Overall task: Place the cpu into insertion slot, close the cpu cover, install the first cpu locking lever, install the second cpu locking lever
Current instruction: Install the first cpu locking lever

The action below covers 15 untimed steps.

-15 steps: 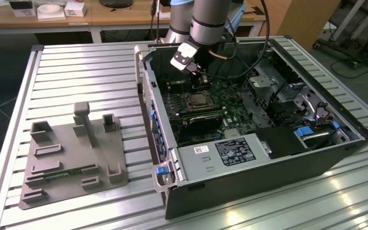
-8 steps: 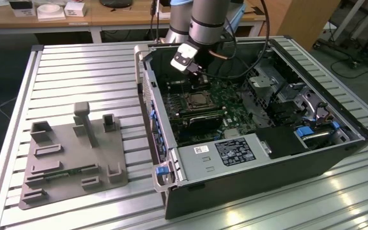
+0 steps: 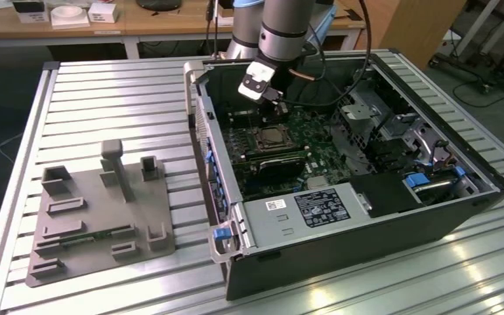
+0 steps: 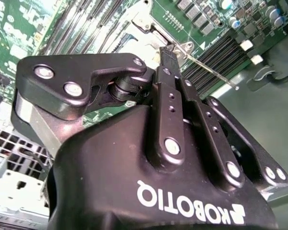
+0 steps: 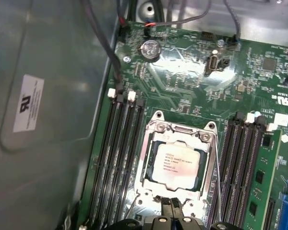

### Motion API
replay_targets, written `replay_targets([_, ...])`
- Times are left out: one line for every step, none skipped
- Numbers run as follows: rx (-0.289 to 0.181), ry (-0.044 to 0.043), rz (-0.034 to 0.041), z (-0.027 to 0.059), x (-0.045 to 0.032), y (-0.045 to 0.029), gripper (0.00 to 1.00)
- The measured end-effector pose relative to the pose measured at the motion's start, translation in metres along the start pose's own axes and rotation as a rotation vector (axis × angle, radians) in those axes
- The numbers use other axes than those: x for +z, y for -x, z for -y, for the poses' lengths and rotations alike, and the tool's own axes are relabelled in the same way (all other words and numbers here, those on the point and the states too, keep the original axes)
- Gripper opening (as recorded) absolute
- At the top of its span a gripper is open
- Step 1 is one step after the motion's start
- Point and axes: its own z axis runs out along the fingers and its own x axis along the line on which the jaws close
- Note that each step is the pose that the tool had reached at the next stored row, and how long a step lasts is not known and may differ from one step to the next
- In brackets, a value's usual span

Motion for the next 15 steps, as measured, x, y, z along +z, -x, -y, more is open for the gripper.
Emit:
replay_targets([-0.002, 0.0, -0.0001, 0.0003, 0.0001, -0.0001, 0.11])
replay_targets([-0.003, 0.0, -0.0001, 0.0007, 0.0001, -0.0002, 0.11])
replay_targets([-0.005, 0.0, 0.0, 0.0018, 0.0, -0.0004, 0.11])
replay_targets([-0.006, -0.0002, 0.0, 0.0033, 0.0, -0.0007, 0.11])
replay_targets([-0.009, -0.0003, 0.0001, 0.0048, 0.0, -0.001, 0.11])
replay_targets([-0.013, -0.0004, 0.0, 0.0062, 0.0, -0.0013, 0.11])
replay_targets([-0.017, -0.0004, 0.0, 0.0077, 0.0, -0.0016, 0.11])
replay_targets([-0.02, -0.0005, 0.0, 0.0094, 0.0, -0.002, 0.11])
replay_targets([-0.024, -0.0006, 0.0, 0.0111, 0.0, -0.0024, 0.11])
replay_targets([-0.027, -0.0007, 0.0, 0.013, 0.0, -0.0027, 0.11])
replay_targets([-0.03, -0.0008, 0.0, 0.0149, 0.0, -0.0031, 0.11])
replay_targets([-0.035, -0.0008, 0.0, 0.0165, 0.0001, -0.0035, 0.11])
replay_targets([-0.04, -0.001, 0.0, 0.0179, 0.0001, -0.0038, 0.11])
replay_targets([-0.047, -0.001, -0.0001, 0.0189, 0.0001, -0.004, 0.11])
replay_targets([-0.055, -0.0012, -0.0001, 0.0195, 0.0002, -0.0042, 0.11])
